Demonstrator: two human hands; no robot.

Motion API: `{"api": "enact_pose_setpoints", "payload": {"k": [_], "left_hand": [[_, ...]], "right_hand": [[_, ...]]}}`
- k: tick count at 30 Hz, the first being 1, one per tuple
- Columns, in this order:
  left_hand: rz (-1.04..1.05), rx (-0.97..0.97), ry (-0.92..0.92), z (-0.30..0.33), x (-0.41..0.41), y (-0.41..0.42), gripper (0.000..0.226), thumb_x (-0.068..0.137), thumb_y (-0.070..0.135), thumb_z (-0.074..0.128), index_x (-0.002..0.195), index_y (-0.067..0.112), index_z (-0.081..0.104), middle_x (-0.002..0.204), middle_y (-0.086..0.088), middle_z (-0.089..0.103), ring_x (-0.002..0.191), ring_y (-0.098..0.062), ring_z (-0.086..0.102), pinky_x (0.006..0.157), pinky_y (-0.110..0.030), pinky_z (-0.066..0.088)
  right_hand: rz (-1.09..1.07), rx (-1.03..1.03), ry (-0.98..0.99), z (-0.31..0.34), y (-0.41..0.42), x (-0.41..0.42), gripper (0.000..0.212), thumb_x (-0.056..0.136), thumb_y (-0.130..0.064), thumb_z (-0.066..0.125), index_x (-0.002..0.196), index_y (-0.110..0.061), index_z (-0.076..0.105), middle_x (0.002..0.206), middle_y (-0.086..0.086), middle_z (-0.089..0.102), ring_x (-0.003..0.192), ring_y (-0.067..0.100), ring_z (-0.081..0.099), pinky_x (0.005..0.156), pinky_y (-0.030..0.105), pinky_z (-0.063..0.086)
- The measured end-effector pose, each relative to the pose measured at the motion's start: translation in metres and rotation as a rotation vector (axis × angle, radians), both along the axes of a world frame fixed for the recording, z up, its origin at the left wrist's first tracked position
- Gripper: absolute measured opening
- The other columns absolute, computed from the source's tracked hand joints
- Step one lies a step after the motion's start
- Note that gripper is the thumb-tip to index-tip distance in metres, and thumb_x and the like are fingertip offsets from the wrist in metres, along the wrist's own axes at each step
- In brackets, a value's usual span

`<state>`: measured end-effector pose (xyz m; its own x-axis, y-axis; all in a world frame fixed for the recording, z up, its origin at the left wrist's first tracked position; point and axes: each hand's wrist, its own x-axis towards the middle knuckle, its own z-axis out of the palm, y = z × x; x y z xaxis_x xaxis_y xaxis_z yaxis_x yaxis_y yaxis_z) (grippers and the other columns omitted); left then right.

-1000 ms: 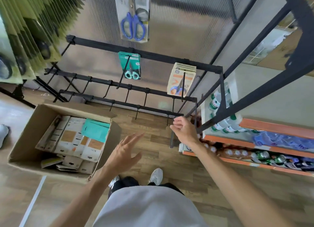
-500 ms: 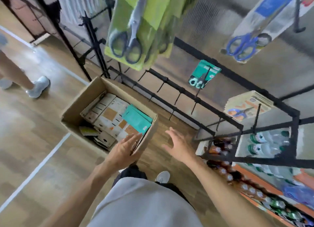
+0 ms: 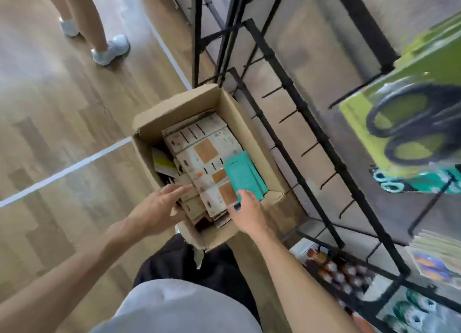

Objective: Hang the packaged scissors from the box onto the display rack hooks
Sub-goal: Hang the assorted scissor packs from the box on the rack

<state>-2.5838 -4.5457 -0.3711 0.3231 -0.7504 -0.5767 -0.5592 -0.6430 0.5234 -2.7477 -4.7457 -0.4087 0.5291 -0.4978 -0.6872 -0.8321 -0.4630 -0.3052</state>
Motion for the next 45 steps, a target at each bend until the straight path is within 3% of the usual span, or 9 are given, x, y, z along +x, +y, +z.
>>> {"api": "enact_pose_setpoints", "payload": {"k": [3,7,13,21,24,27,36,41,45], "left_hand": [[-0.015,0.018,-0.011,-0.032,-0.006,-0.017,0.076,0.092,0.027,0.058,0.156,0.039,0.017,0.157,0.001,0.031,0.138,-0.020,0.038,0.110,-0.033,0.040],[-0.005,0.047,-0.008,-0.065,-0.021,-0.040,0.077,0.091,0.024,0.051,0.156,0.038,0.014,0.158,0.000,0.027,0.142,-0.022,0.032,0.116,-0.035,0.033],[0.045,0.004,0.007,-0.094,-0.030,-0.047,0.069,0.095,0.029,0.048,0.156,0.030,0.017,0.152,-0.003,0.035,0.136,-0.023,0.040,0.114,-0.034,0.033],[0.087,0.015,0.056,-0.100,-0.022,-0.051,0.065,0.096,0.031,0.054,0.153,0.032,0.023,0.147,-0.002,0.040,0.129,-0.024,0.045,0.107,-0.035,0.041],[0.102,0.043,0.057,-0.105,-0.018,-0.060,0.063,0.094,0.032,0.056,0.149,0.033,0.027,0.144,-0.003,0.043,0.126,-0.024,0.048,0.105,-0.036,0.044],[0.089,0.054,0.053,-0.110,-0.016,-0.071,0.060,0.094,0.035,0.056,0.147,0.031,0.029,0.144,-0.003,0.044,0.124,-0.025,0.050,0.098,-0.039,0.050],[0.100,0.163,0.117,-0.138,-0.025,-0.091,0.055,0.092,0.031,0.059,0.140,0.018,0.035,0.125,-0.005,0.055,0.110,-0.025,0.060,0.082,-0.037,0.059],[0.280,0.154,0.056,-0.151,-0.035,-0.105,0.038,0.092,0.031,0.058,0.122,0.017,0.040,0.118,-0.006,0.057,0.101,-0.028,0.063,0.074,-0.041,0.058],[0.348,0.200,0.065,-0.157,-0.038,-0.107,0.047,0.092,0.043,0.060,0.127,0.020,0.039,0.118,-0.008,0.056,0.100,-0.031,0.062,0.077,-0.044,0.056]], "right_hand": [[-0.029,-0.074,0.052,-0.041,-0.021,0.012,0.046,0.092,-0.024,0.067,0.130,-0.011,0.045,0.130,0.008,0.049,0.122,0.025,0.051,0.099,0.037,0.048],[-0.061,-0.145,0.133,-0.088,-0.042,0.027,0.087,0.088,-0.028,0.071,0.153,-0.006,0.017,0.153,0.018,0.029,0.140,0.034,0.033,0.113,0.046,0.037],[0.085,-0.314,0.236,-0.111,-0.046,0.041,0.113,0.077,-0.043,0.081,0.155,-0.012,0.005,0.136,0.015,0.034,0.121,0.031,0.044,0.098,0.045,0.048],[0.008,0.005,0.028,-0.093,-0.050,0.039,0.068,0.087,-0.023,0.071,0.144,-0.021,0.035,0.134,0.003,0.045,0.120,0.021,0.050,0.099,0.039,0.048],[-0.187,0.225,-0.021,-0.083,-0.055,0.039,0.035,0.091,-0.034,0.070,0.120,-0.026,0.052,0.115,-0.010,0.060,0.100,0.006,0.062,0.081,0.027,0.057],[-0.177,0.142,-0.038,-0.087,-0.053,0.032,0.014,0.097,-0.035,0.062,0.103,-0.024,0.057,0.105,-0.005,0.066,0.083,0.001,0.063,0.063,0.019,0.054],[-0.429,0.032,-0.172,-0.096,-0.053,0.018,0.013,0.096,-0.025,0.063,0.104,-0.029,0.054,0.110,-0.003,0.064,0.090,0.007,0.067,0.056,0.015,0.053],[-0.408,0.000,-0.201,-0.097,-0.063,0.014,0.008,0.096,-0.021,0.065,0.098,-0.027,0.061,0.087,-0.016,0.064,0.070,-0.008,0.062,0.049,0.006,0.045],[-0.457,0.124,-0.156,-0.107,-0.066,0.020,0.008,0.100,-0.024,0.059,0.108,-0.025,0.058,0.102,-0.010,0.068,0.088,0.002,0.068,0.071,0.024,0.060]]}}
